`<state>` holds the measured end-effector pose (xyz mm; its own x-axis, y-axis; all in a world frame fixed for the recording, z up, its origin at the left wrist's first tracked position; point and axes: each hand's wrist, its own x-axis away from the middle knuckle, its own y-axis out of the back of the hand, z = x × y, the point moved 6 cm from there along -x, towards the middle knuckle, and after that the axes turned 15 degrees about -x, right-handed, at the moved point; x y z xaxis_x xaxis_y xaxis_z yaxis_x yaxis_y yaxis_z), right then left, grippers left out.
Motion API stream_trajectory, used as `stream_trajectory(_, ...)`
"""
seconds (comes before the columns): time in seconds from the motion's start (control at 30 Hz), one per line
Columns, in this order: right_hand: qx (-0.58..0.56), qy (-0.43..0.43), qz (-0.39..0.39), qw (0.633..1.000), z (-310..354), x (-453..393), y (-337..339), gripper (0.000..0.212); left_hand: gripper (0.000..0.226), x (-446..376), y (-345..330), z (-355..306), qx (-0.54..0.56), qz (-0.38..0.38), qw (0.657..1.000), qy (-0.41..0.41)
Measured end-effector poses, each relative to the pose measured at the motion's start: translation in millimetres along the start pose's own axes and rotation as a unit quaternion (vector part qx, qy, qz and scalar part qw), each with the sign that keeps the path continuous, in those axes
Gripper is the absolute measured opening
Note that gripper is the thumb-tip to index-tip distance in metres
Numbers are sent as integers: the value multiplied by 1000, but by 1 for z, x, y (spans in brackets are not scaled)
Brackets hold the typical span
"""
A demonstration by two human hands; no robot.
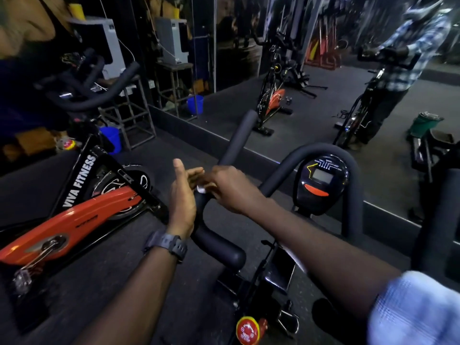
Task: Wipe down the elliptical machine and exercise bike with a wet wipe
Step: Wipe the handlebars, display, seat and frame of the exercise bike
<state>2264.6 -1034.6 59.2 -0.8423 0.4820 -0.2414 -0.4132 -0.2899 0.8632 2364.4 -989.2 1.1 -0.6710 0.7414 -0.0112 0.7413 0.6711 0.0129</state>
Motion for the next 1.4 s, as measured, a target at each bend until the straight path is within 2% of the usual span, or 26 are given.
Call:
stream_trajectory(0.1,-110,18,44,993,19,11,-14,21,78,23,11,0,59,-53,997,23)
stream_trajectory(0.17,-163,30,74,983,34,28,-16,17,80,39,16,-1,84,-75,993,24)
stream_trajectory(0.27,-169,51,154,972,51,70,-11,14,81,65,14,3,101,-65,993,19)
stream_trajectory(0.33,-151,57,193,968,52,100,1,15,78,83,7,9,74,-59,996,1)
stream_trajectory(0.43,-137,54,217,965,50,114,14,13,78,99,-5,18,-42,-55,996,-50)
stream_trajectory(0.5,-135,51,182,973,52,109,16,7,78,103,-7,22,-63,-54,996,-40)
stream_trajectory(0.6,-147,12,84,985,46,105,23,11,75,105,-8,25,-74,-44,996,-33)
stream_trajectory(0.63,-143,14,74,987,43,111,25,11,74,111,-11,20,-99,-48,993,-51)
stream_trajectory(0.7,-125,29,104,986,37,136,27,14,67,134,-19,8,-173,-62,979,-92)
stream_trajectory(0.8,-20,31,171,985,20,183,29,21,66,165,-28,1,-290,-66,943,-150)
stream_trajectory(0.9,106,-36,98,989,-7,198,46,19,69,179,-26,8,-347,-63,919,-179)
stream_trajectory(0.97,141,-68,44,987,-10,192,47,20,72,189,-25,7,-381,-54,902,-193)
stream_trajectory(1.03,57,-69,62,994,4,191,33,24,76,195,-24,6,-390,-45,901,-187)
stream_trajectory(1.13,-53,-89,131,986,7,201,25,17,80,201,-22,3,-396,-32,901,-174)
stream_trajectory(1.27,13,-131,35,991,-15,197,37,18,81,210,-17,0,-394,-18,905,-159)
stream_trajectory(1.4,-54,-96,52,993,-4,199,33,16,71,211,-17,-2,-424,-11,891,-159)
